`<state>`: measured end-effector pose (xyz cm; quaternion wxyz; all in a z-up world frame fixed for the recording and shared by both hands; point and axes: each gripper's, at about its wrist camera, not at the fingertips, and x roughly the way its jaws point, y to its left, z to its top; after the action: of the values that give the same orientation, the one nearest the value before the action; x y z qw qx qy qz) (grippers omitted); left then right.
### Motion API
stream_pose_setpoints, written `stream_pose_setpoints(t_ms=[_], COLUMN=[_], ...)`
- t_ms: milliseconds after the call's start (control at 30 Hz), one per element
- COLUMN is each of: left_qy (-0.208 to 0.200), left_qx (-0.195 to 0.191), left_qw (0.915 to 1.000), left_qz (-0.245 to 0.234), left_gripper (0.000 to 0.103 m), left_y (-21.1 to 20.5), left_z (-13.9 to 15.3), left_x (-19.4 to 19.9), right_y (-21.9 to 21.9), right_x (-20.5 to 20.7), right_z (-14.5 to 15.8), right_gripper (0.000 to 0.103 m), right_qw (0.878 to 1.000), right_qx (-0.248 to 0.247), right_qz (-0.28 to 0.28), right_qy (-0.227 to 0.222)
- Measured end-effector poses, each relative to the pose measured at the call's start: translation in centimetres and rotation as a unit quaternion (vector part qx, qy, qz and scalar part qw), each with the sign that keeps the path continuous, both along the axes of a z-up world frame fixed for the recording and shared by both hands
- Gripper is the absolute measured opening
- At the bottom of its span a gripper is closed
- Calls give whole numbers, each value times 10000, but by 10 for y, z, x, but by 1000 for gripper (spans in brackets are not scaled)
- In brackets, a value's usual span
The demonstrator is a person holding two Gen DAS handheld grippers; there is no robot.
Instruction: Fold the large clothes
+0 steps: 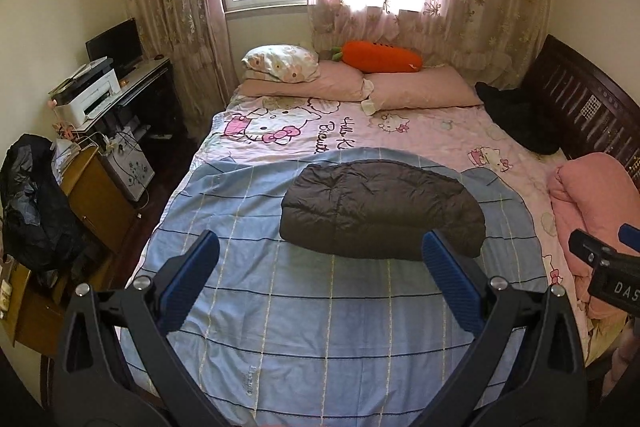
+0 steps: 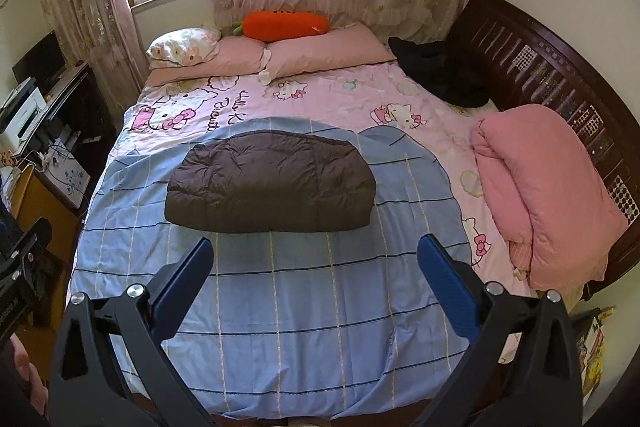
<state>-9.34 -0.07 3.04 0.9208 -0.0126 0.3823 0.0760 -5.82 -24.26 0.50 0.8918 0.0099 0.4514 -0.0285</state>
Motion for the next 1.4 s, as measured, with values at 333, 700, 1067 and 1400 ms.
stream_pose_setpoints(t_ms=[333, 700, 1067, 1400], left_qy=[57, 75, 150, 216], left_qx=[89, 72, -24, -68], left_qw=[9999, 9999, 9999, 9997], left_qz=[-131, 7, -20, -78], left_gripper=[101, 101, 101, 101], left_y=[-1, 1, 2, 0], left_z=[-2, -7, -12, -18], left_x=[9, 18, 22, 25], right_y=[1, -1, 3, 6], right_x=[5, 12, 18, 19], right_z=[0, -3, -10, -10], right_gripper=[102, 102, 102, 102], right_qw=[10000, 10000, 10000, 9999], right_qx=[3, 21, 28, -37], right_qz=[-48, -29, -33, -52], right_qy=[-37, 18, 85, 93])
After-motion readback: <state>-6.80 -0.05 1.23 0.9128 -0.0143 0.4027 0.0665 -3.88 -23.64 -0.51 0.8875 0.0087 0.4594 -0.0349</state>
